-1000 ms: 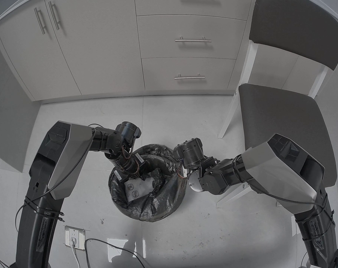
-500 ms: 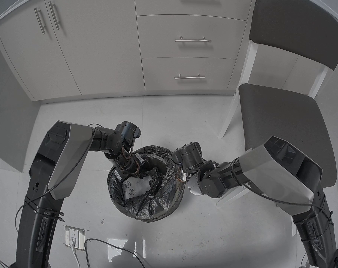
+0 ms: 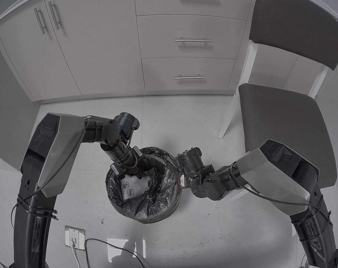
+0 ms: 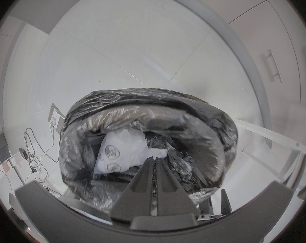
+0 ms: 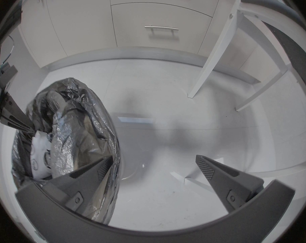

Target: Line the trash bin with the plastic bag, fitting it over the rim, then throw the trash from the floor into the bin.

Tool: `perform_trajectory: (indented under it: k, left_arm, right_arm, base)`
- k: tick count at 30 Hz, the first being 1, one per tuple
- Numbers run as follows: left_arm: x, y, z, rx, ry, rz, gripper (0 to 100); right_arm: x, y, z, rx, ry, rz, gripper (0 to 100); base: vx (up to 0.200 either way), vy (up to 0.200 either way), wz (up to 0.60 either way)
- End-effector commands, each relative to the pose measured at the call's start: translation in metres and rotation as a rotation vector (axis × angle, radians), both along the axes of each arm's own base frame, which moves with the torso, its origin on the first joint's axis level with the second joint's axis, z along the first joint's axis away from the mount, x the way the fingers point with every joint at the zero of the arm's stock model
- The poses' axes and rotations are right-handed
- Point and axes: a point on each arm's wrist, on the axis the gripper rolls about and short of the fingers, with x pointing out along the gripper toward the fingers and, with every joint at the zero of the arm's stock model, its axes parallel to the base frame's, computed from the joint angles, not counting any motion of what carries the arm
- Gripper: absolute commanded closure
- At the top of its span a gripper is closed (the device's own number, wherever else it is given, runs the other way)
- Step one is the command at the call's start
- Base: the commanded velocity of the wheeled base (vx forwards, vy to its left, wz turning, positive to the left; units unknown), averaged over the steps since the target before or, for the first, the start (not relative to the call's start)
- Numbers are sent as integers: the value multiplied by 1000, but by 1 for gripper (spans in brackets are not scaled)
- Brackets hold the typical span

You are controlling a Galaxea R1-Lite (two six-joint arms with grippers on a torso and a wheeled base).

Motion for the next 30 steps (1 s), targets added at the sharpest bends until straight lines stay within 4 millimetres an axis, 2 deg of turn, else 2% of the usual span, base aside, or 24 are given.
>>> perform_trajectory:
  k: [1,2,3,6,11,12,13,14,16,19,20,23,25,26,27,28,29,30]
  left_arm:
    - [-19,6,69,-40,-77,5,100]
    - [-24,9,84,-46,-98,5,100]
    - [-26,9,91,-50,-108,5,100]
    - [-49,19,138,-69,-162,0,100]
    - [-89,37,189,-123,-148,-24,100]
    - [-91,38,191,-125,-148,-23,100]
    - [-110,47,210,-138,-140,-28,100]
    - [-115,49,214,-140,-136,-28,100]
    - [-143,65,234,-114,-117,-50,100]
    - [-170,89,246,-44,-63,-84,100]
    - [-182,102,251,-14,-33,-95,100]
    - [-197,124,256,21,12,-82,100]
    - [-208,142,258,43,60,-66,100]
    - [-211,144,258,44,68,-63,100]
    - [-222,153,262,50,95,-47,100]
    - [-222,153,262,50,95,-47,100]
    - [-236,156,268,47,99,-34,100]
    - [-237,156,269,48,94,-33,100]
  right_arm:
    - [-6,-3,41,129,-15,39,0]
    - [-8,-5,53,169,-11,66,0]
    - [-10,-6,58,181,-8,78,0]
    - [-33,-20,100,267,92,233,0]
    - [-57,-36,149,292,132,351,0]
    - [-58,-37,151,292,129,353,0]
    - [-70,-45,173,289,102,370,0]
    - [-73,-47,178,290,94,373,0]
    - [-96,-61,208,306,51,387,0]
    - [-122,-82,239,311,-7,363,0]
    - [-135,-96,254,306,-44,332,0]
    - [-156,-117,277,313,-111,291,0]
    - [-173,-140,295,327,-166,255,0]
    - [-177,-144,299,331,-178,252,0]
    - [-192,-160,310,337,-209,237,0]
    - [-192,-160,310,337,-209,237,0]
    - [-212,-181,323,346,-248,212,0]
    - [-216,-185,325,348,-254,208,0]
  base:
    - [0,0,0]
    - [0,0,0]
    - [0,0,0]
    - [0,0,0]
    - [0,0,0]
    - [0,0,0]
    - [0,0,0]
    - [0,0,0]
    - [0,0,0]
    - [0,0,0]
    - [0,0,0]
    - [0,0,0]
    - [0,0,0]
    - [0,0,0]
    - [0,0,0]
    - [0,0,0]
    - [0,0,0]
    - [0,0,0]
